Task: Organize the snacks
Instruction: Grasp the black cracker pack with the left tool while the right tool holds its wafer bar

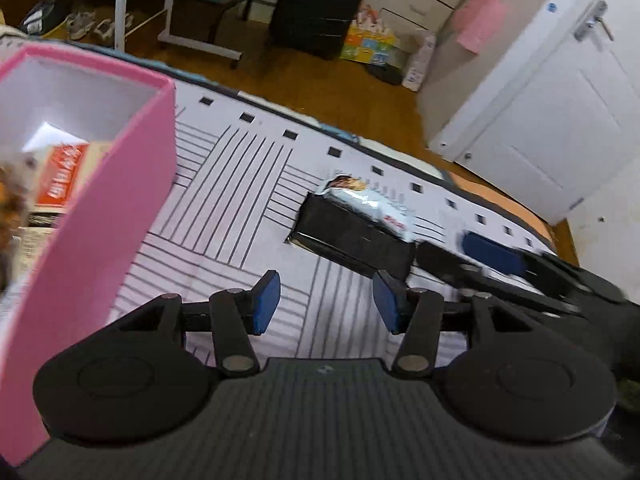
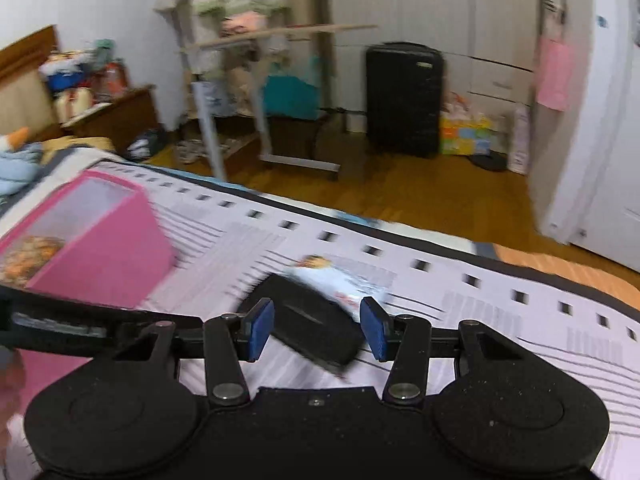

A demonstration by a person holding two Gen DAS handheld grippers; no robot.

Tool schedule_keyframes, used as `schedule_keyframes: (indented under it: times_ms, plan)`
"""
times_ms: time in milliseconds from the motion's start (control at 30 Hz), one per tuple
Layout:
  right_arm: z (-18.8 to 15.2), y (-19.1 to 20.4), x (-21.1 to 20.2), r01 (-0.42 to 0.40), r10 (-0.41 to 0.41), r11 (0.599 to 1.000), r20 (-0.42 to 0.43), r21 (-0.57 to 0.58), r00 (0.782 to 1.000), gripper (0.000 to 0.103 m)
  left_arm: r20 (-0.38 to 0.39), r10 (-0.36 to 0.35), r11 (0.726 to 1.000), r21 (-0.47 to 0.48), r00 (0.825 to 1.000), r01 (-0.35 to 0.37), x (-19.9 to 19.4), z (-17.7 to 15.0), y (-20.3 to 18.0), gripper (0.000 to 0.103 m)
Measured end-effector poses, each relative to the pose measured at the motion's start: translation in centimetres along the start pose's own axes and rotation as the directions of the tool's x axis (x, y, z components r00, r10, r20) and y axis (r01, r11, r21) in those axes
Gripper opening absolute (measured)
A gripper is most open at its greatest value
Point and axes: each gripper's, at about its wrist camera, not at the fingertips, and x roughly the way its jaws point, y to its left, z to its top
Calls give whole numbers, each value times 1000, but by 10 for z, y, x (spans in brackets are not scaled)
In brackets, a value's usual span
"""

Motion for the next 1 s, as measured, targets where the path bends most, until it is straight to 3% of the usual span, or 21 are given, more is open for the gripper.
schedule_keyframes:
  times_ms: [167, 333, 433, 567, 800, 900, 1000]
  plan:
    - [12, -30, 3, -29, 29, 1000, -4, 9, 1000, 53, -15, -27, 997, -70, 1000, 26, 44, 1, 3, 49]
    - [23, -61, 39, -111, 100, 981, 73, 158, 992, 53, 28, 6, 980, -199, 1000, 0, 73, 3, 2, 49]
    - [26, -56, 65, -157, 149, 979, 69, 130, 987, 53, 29, -6, 969, -246, 1000, 13, 82, 4, 5, 48]
    - [22, -34, 100, -188, 189, 979, -12, 73, 982, 53, 14, -26, 967, -253, 1000, 29, 84, 3, 4, 46]
    - [14, -34, 108, -120, 129, 986, -71, 118, 989, 55, 34, -50, 975, -215, 998, 56, 83, -3, 11, 41]
    - [9, -37, 103, -61, 77, 990, -120, 128, 990, 42, 44, -58, 974, -217, 997, 66, 82, -5, 16, 35]
    - [0, -38, 93, -44, 63, 989, -132, 143, 989, 38, 39, -88, 960, -263, 995, 95, 83, -3, 25, 34]
